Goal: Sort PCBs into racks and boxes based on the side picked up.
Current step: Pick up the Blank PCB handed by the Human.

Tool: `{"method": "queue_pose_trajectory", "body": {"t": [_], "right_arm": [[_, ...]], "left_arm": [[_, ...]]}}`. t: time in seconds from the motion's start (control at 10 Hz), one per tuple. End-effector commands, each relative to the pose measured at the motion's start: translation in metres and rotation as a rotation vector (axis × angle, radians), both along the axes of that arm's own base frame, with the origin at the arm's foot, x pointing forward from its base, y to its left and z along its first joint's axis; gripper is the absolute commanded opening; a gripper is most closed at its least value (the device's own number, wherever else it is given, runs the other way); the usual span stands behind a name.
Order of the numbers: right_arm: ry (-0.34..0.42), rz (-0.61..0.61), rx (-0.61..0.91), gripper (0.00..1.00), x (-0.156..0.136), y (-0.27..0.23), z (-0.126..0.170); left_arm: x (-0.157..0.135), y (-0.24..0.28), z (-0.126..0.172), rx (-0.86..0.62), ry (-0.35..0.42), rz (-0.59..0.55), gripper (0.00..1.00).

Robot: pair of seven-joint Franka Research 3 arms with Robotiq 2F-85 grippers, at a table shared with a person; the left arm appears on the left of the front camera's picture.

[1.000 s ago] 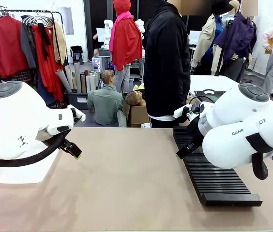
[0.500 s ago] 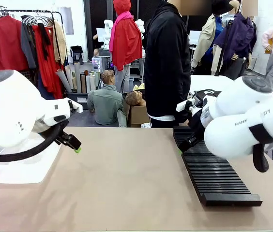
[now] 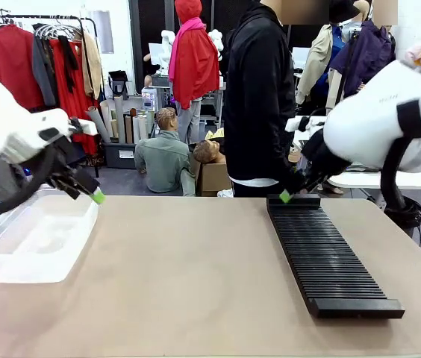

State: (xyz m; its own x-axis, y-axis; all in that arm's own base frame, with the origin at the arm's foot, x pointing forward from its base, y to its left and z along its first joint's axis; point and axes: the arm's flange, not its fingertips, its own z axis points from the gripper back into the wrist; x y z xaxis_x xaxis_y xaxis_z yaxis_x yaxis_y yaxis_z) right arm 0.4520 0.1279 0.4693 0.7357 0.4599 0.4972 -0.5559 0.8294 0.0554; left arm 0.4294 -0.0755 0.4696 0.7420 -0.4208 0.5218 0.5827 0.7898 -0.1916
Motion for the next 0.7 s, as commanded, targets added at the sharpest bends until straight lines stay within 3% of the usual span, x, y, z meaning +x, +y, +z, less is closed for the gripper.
{"method": "queue_pose_trajectory", "body": {"t": [0.0,0.2,0.6], "right_arm": [[0.024,0.011,0.115,1.0,0.014,-0.029,0.018],[0.072,0.006,0.245,1.0,0.015,-0.063,0.033],[0.089,0.027,0.376,1.0,-0.001,-0.126,0.054]], "left_arm": [[0.008,0.036,0.012,-0.113,0.019,-0.03,1.0],[0.0,0.065,0.029,-0.198,0.025,-0.035,1.0],[-0.016,0.119,0.048,-0.349,0.007,-0.114,1.0]]}}
